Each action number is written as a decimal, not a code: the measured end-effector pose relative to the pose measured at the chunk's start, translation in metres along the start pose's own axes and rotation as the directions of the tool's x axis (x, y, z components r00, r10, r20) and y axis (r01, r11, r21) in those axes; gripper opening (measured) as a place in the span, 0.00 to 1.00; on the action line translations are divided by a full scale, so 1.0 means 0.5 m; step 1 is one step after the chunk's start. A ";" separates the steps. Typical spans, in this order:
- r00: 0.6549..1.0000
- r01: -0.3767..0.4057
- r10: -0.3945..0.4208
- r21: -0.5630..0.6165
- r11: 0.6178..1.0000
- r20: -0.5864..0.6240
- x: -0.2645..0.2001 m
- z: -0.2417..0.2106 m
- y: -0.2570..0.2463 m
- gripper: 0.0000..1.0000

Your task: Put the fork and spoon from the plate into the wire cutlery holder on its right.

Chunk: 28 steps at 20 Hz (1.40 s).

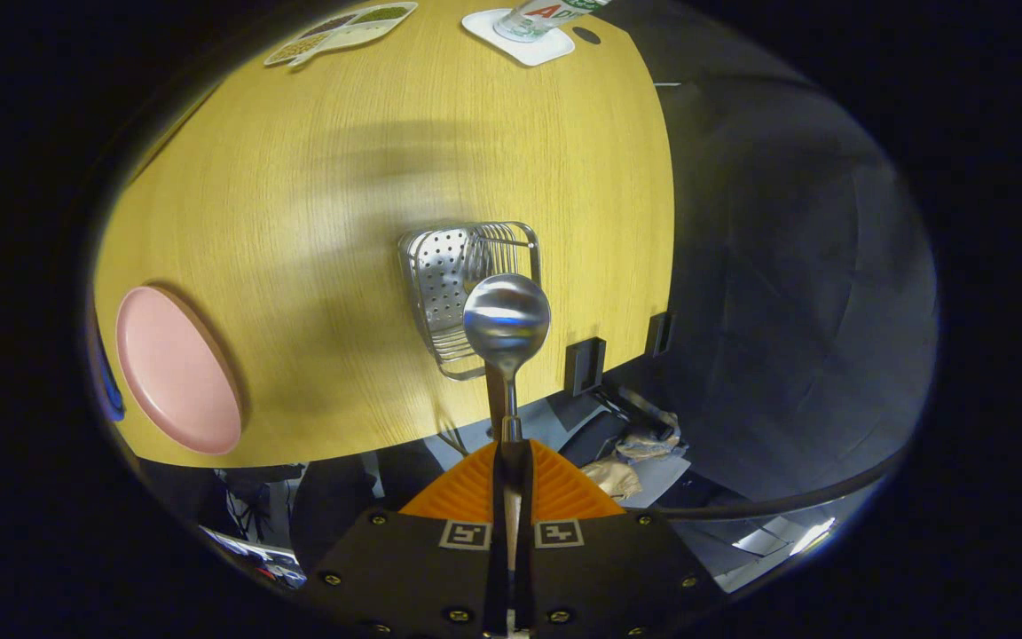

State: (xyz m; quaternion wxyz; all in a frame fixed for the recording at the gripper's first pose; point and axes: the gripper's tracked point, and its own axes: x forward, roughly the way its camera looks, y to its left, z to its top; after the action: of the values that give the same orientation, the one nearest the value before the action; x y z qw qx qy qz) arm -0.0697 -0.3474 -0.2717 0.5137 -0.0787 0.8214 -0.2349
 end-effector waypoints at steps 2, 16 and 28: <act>1.000 -0.030 0.030 -0.012 0.999 -0.005 -0.002 0.011 0.006 0.04; 0.988 -0.105 0.100 0.038 0.994 0.116 -0.018 0.059 0.008 0.60; 0.879 -0.157 0.073 0.141 0.978 0.470 -0.094 0.117 0.006 0.61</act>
State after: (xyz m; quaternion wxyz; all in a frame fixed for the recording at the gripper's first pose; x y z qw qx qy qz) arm 0.0037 -0.3452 -0.2561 0.7125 -0.0380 0.6547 -0.2495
